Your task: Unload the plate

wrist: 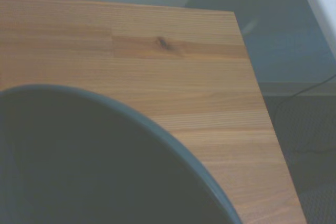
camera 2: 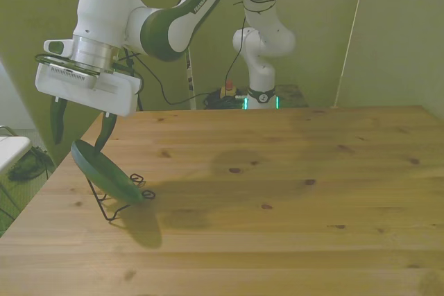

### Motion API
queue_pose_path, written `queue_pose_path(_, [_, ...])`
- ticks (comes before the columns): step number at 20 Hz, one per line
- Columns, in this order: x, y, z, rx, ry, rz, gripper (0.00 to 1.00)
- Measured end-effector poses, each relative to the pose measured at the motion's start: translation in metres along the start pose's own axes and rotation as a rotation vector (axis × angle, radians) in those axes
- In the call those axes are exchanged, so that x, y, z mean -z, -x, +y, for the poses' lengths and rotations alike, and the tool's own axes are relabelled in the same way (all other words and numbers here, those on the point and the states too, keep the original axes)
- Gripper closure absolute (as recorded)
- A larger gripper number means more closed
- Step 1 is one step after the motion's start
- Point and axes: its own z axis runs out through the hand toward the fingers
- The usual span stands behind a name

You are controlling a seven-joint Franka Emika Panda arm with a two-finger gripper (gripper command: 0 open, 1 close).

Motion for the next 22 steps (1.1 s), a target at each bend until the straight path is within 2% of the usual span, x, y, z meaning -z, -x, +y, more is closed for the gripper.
queue_pose_path(22, [-0.0090, 0.0024, 0.0049, 0.005, 0.006, 0.001, 1.00])
